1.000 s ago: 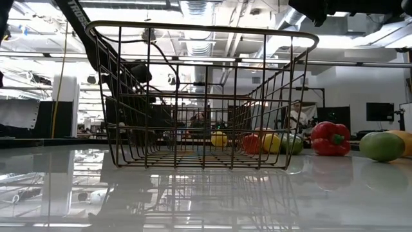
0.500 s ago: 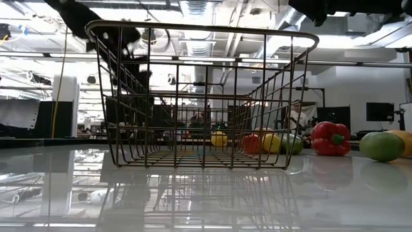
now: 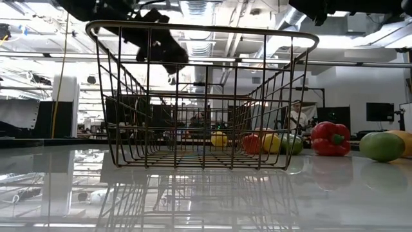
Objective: Sort produce into baskets
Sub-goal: Put the dark red apple into the top wire basket, then put the green cucumber into the bottom wire basket
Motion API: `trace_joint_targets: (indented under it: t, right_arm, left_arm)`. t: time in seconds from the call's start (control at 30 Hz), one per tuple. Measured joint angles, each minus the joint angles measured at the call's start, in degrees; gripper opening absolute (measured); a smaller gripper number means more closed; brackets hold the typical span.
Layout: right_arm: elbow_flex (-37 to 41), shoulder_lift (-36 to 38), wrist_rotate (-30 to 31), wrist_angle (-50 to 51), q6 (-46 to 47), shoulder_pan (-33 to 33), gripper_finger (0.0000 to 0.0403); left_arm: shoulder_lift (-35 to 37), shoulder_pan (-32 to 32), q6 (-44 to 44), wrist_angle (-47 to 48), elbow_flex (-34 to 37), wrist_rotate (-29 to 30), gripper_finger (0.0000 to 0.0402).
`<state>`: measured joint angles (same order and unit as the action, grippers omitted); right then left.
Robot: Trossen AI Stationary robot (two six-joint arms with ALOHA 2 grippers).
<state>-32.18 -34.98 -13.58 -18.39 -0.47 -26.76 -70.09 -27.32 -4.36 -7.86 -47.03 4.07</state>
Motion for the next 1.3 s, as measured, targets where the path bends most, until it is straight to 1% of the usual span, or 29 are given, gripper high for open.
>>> trace_joint_targets:
  t: [0.1, 0.23, 0.4, 0.47, 0.57, 0.63, 0.7, 0.77, 0.83, 0.93, 1.07, 1.2, 1.3]
  right_arm:
    - [0.0, 0.0, 0.0, -0.1, 0.0, 0.0, 0.0311]
    - [0.0, 0.0, 0.1, 0.2, -0.8, 0.0, 0.0311]
    - [0.0, -2.5, 0.5, 1.0, -4.1, -0.8, 0.0311]
    - [0.0, -4.3, 0.5, 1.1, -4.3, -2.0, 0.0311]
    - [-0.6, -7.8, 0.5, 2.1, -4.2, -4.1, 0.0311]
    - [-1.8, -10.5, 0.5, 5.2, -4.1, -5.4, 0.0311]
    - [-3.6, -13.3, 0.4, 9.4, -4.1, -6.3, 0.0311]
    - [-5.6, -16.3, 0.5, 14.6, -4.0, -6.7, 0.0311]
    - [-7.9, -19.5, 1.8, 20.8, -3.8, -6.4, 0.0311]
    - [-11.6, -25.0, 6.0, 29.7, -3.0, -4.8, 0.0311]
    - [-15.6, -32.0, 10.9, 37.9, 0.1, -0.8, 0.0311]
    - [-17.3, -37.5, 15.0, 50.8, 5.7, 3.6, 0.0311]
    - [-18.5, -39.5, 17.9, 58.7, 11.1, 5.9, 0.0311]
  left_arm:
    - [-3.4, 2.7, -0.9, -2.1, 0.0, 1.7, 0.0276]
    - [-7.4, 4.7, -1.0, -3.1, -0.3, 2.0, 0.0304]
    - [-10.5, 5.1, -0.1, 2.0, -4.9, 2.6, 0.0346]
    - [-10.9, 5.1, 0.3, 5.3, -6.9, 2.7, 0.0356]
    - [-10.7, 5.6, 0.4, 8.7, -10.1, 1.6, 0.0360]
    - [-9.4, 6.8, 0.9, 9.7, -11.0, 0.3, 0.0358]
    - [-7.4, 9.5, 2.2, 9.5, -10.8, 0.8, 0.0356]
    - [-5.6, 13.0, 4.1, 9.2, -9.4, 4.5, 0.0353]
    - [-4.3, 16.5, 5.4, 9.2, -7.4, 9.7, 0.0352]
    - [-2.2, 21.6, 5.9, 7.3, -4.0, 16.7, 0.0351]
    - [1.5, 27.8, 6.3, 5.3, -0.5, 22.8, 0.0351]
    - [6.2, 32.2, 7.0, 5.5, 1.2, 30.3, 0.0351]
    - [9.6, 34.4, 6.9, 5.3, 2.1, 31.8, 0.0351]
